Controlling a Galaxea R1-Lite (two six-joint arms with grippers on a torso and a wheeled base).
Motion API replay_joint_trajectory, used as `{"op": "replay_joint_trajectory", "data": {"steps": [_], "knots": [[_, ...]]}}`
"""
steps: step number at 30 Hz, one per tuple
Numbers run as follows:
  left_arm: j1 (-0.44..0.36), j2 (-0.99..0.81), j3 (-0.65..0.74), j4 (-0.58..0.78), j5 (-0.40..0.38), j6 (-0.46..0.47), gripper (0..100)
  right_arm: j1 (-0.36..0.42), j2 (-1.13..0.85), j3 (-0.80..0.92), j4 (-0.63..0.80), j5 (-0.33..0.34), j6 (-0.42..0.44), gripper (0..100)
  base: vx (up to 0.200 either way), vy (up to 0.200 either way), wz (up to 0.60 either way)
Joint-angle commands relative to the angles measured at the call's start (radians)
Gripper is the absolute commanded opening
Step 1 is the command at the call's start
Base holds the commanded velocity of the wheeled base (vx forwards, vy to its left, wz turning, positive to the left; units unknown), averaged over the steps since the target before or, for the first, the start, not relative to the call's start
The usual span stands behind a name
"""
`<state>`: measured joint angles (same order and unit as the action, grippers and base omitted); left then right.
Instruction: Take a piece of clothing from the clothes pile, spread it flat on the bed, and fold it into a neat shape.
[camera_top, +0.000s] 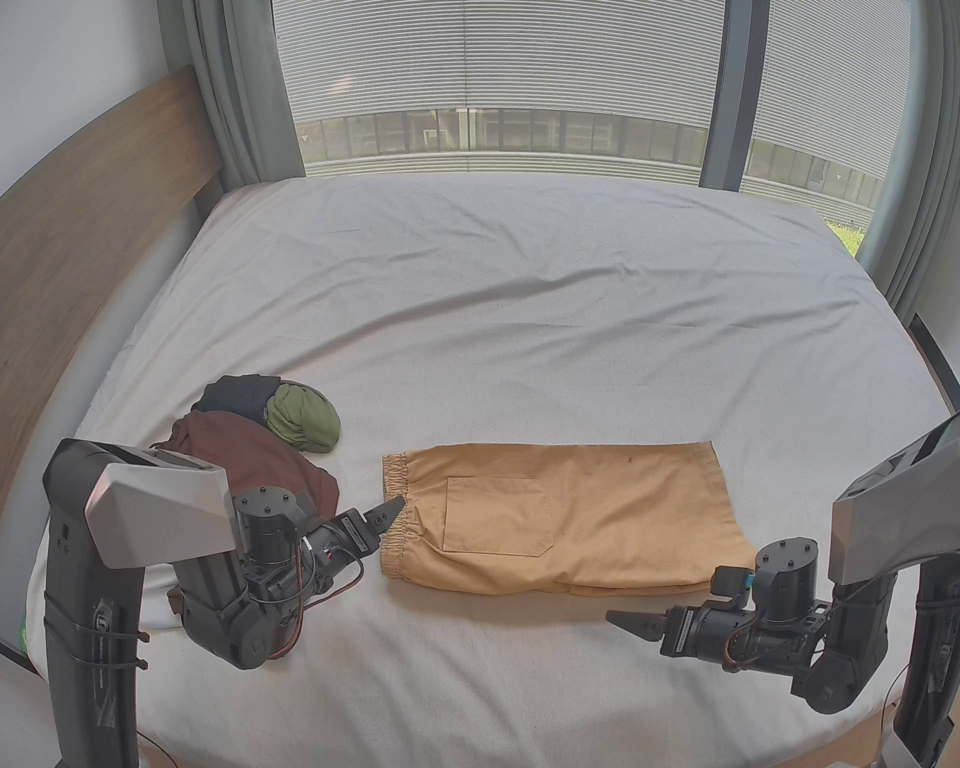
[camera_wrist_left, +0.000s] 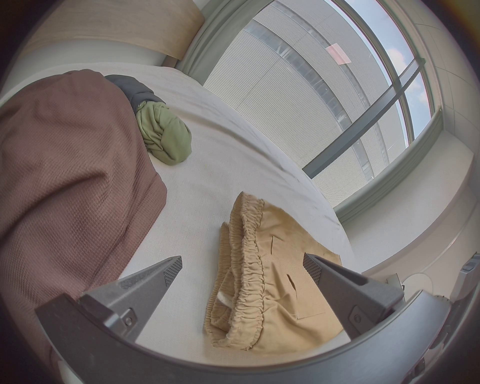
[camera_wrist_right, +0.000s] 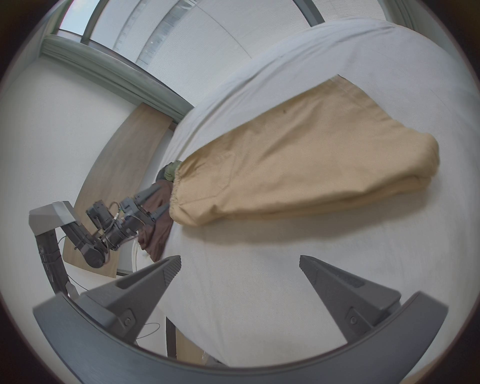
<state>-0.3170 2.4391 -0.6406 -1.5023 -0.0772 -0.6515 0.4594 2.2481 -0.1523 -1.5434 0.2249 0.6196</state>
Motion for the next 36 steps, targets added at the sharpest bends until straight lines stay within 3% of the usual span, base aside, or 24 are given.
{"op": "replay_joint_trajectory", "data": {"steps": [1,9,36], "knots": [[-0.002,0.027,0.001,-0.001,-0.015,0.001,100,0.018,-0.013,-0.067,0.0,-0.001,-0.003,100,0.0,0.0,0.0],[-0.016,0.058,0.039,-0.041,-0.064,-0.045,100,-0.002,-0.01,-0.125,0.0,0.076,-0.001,100,0.0,0.0,0.0],[-0.071,0.147,-0.028,-0.041,-0.052,-0.108,100,-0.031,0.001,-0.139,-0.001,0.079,-0.001,100,0.0,0.0,0.0]]}}
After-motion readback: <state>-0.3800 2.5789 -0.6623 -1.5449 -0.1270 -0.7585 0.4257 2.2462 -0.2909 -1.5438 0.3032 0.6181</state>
